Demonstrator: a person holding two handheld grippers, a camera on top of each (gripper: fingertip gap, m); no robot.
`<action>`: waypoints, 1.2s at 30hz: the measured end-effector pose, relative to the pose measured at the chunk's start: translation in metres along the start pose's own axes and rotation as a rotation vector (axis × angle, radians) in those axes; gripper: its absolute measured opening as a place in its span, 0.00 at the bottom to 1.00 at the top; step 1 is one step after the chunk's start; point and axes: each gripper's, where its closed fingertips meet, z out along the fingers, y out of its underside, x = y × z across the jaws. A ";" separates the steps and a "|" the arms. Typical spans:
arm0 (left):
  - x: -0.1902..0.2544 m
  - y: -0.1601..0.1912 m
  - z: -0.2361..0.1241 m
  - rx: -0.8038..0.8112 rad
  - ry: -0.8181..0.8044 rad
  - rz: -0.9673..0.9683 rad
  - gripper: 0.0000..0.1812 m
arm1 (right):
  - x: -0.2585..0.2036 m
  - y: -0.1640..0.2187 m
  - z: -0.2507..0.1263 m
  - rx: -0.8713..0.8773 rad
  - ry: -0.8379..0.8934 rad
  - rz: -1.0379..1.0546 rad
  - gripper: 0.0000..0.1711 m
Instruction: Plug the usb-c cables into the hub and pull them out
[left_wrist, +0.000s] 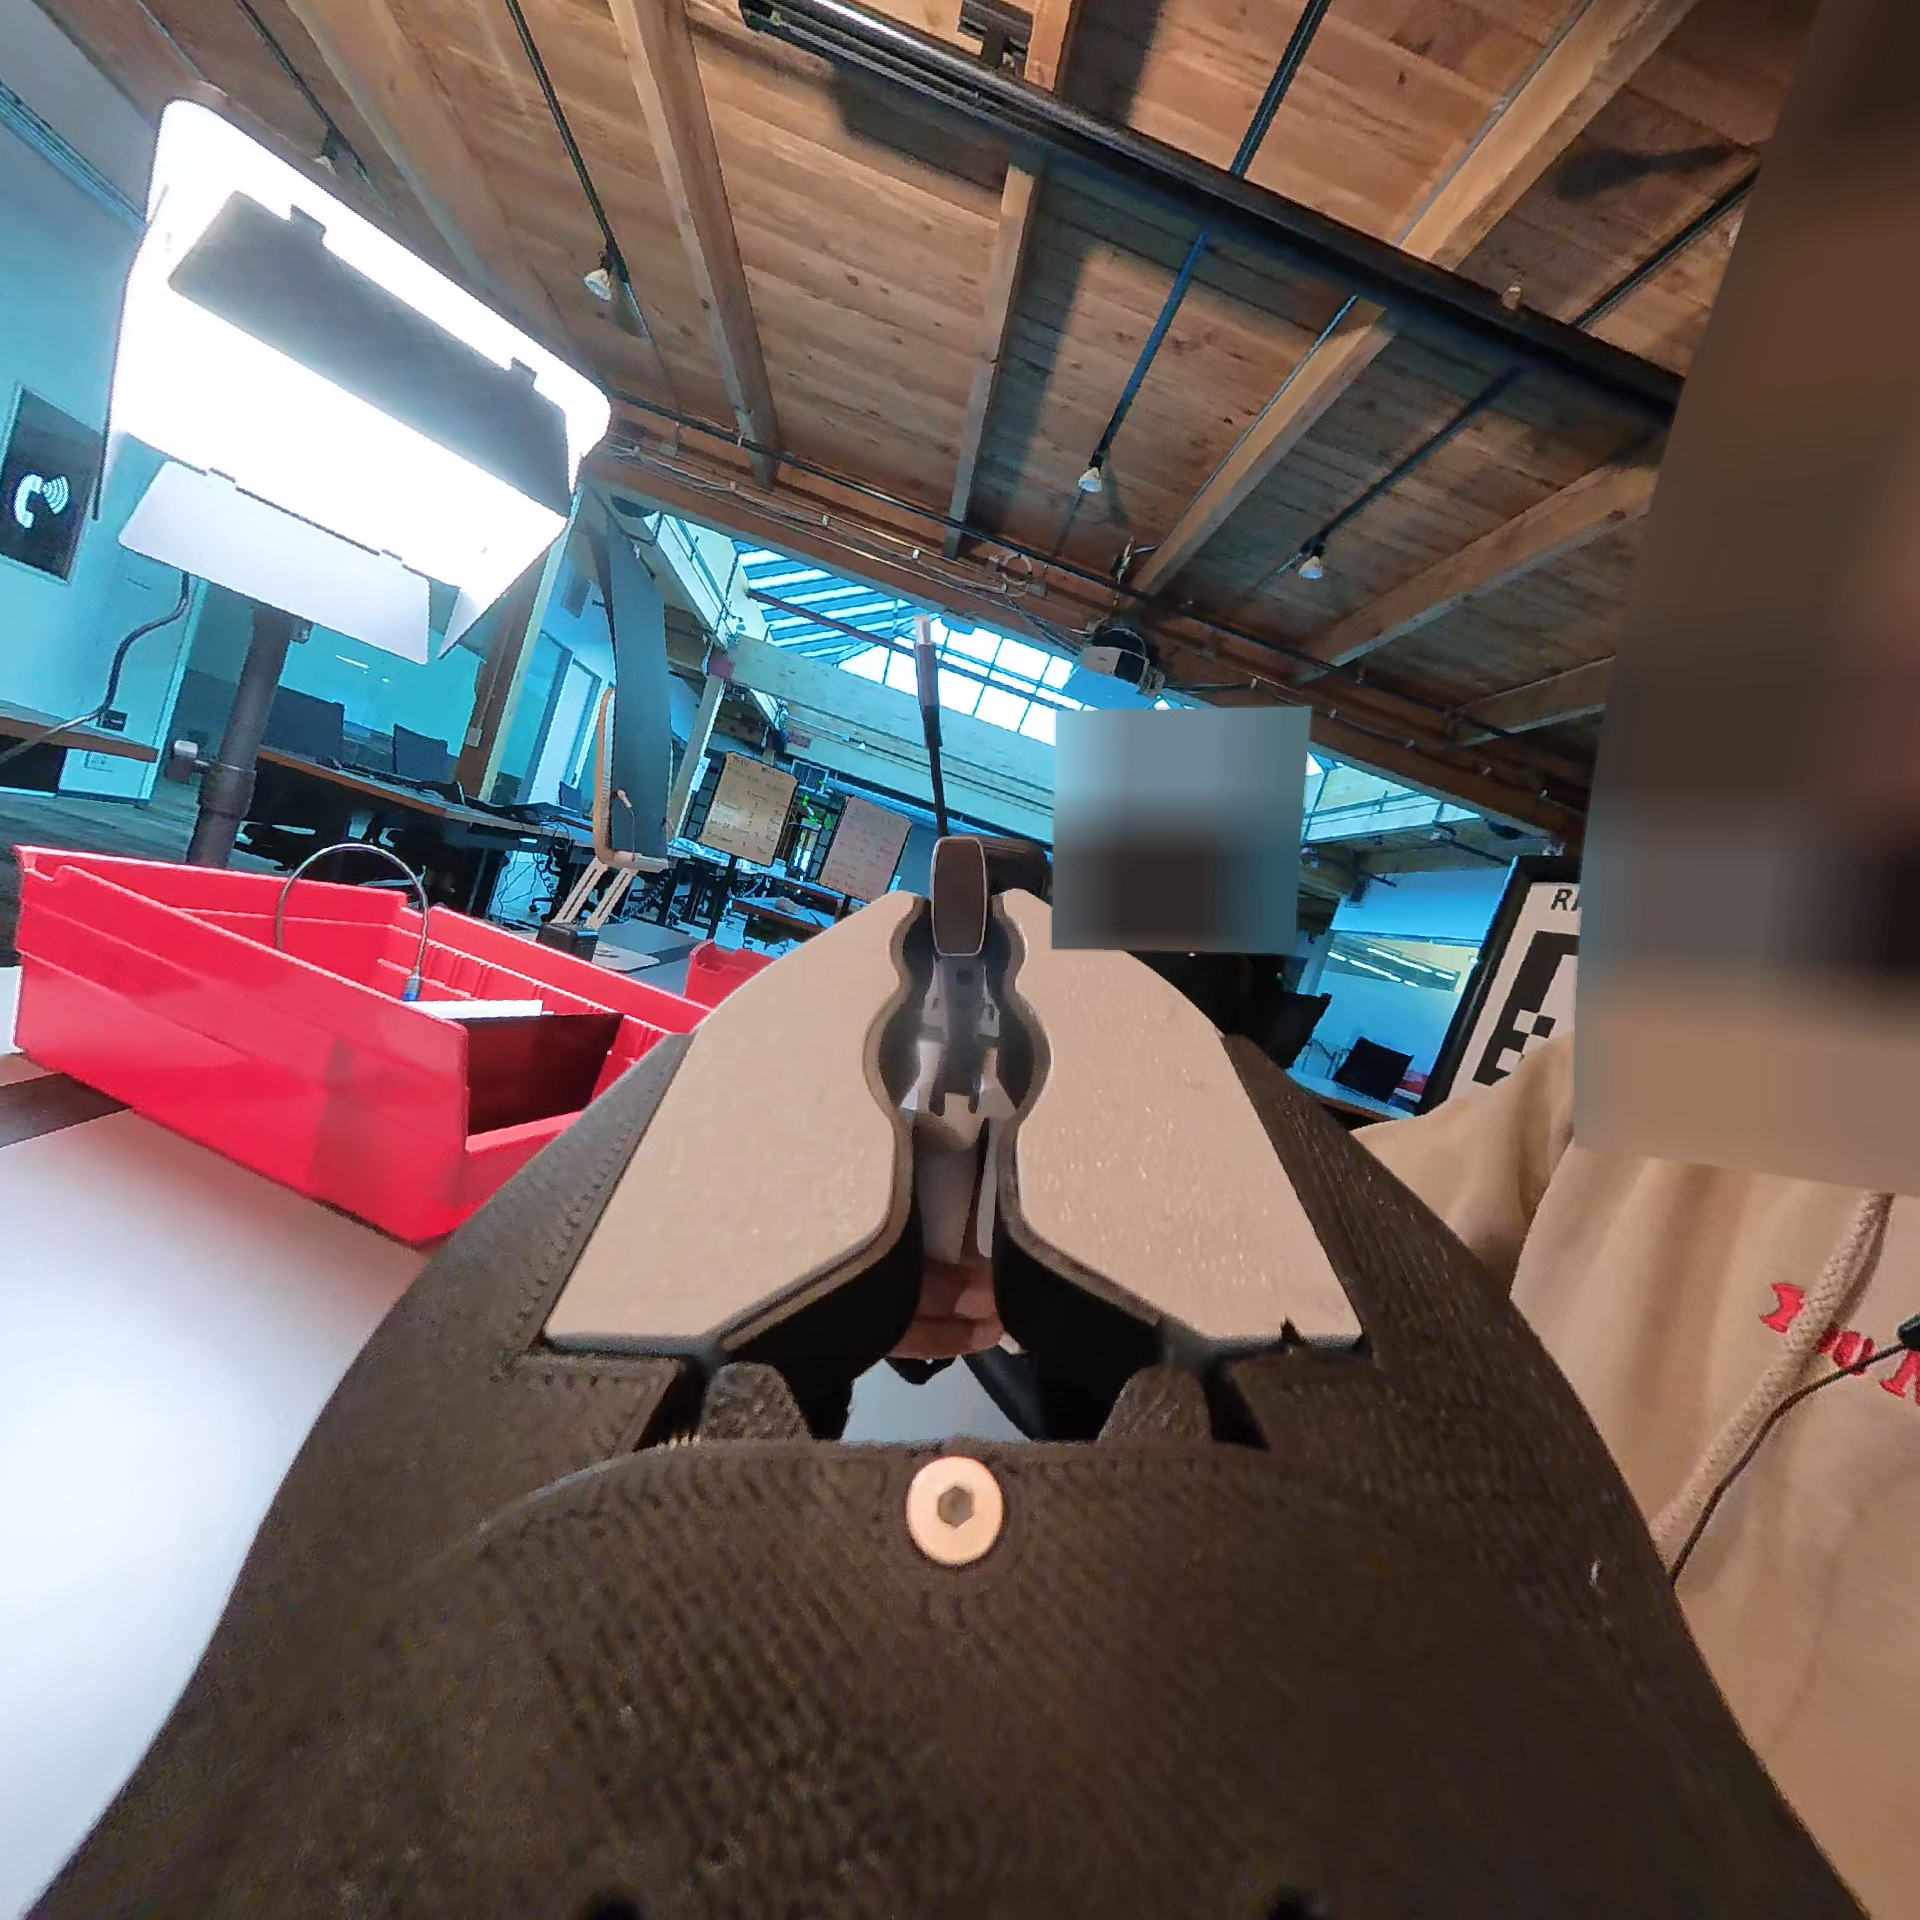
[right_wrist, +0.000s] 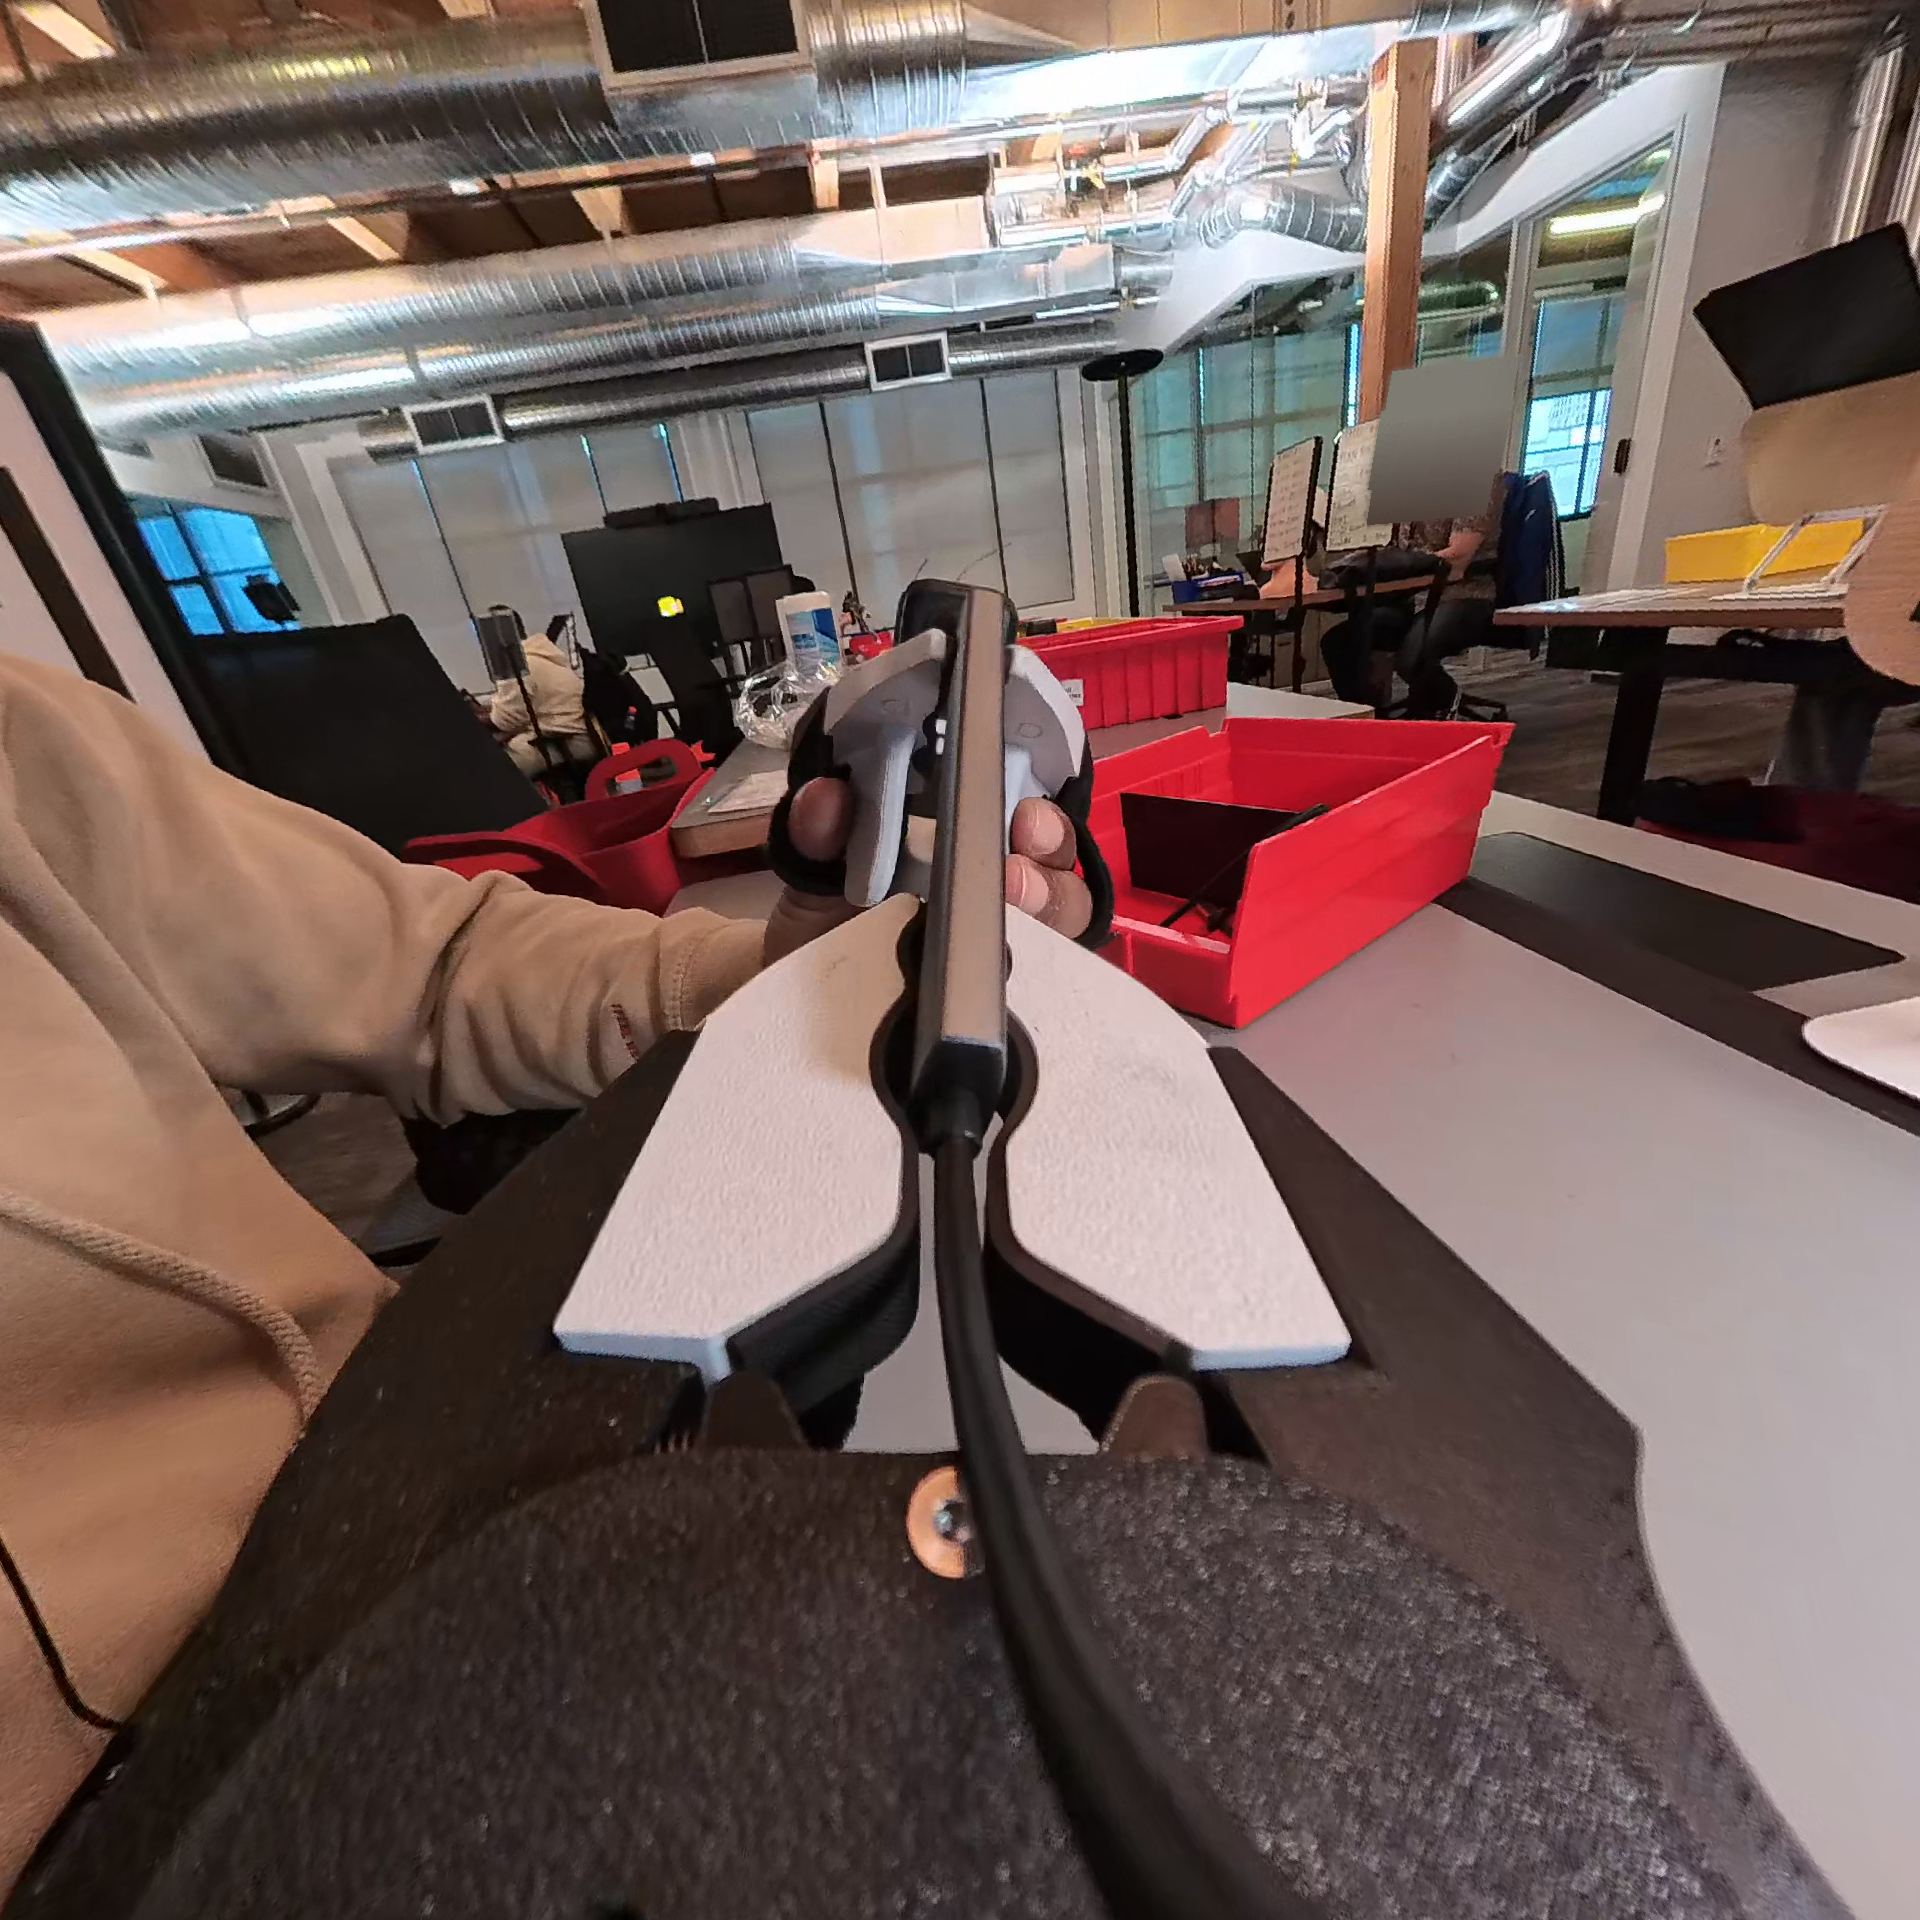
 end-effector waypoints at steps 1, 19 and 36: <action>-0.001 0.001 0.000 -0.006 0.002 0.000 0.05 | 0.000 0.001 -0.001 -0.005 0.004 -0.004 0.04; -0.001 0.021 -0.003 -0.134 0.047 0.020 0.05 | 0.003 -0.013 -0.011 0.026 0.017 -0.029 0.06; -0.165 -0.079 -0.261 -1.277 -0.992 0.415 0.23 | 0.023 0.008 -0.050 -0.110 0.116 -0.100 0.05</action>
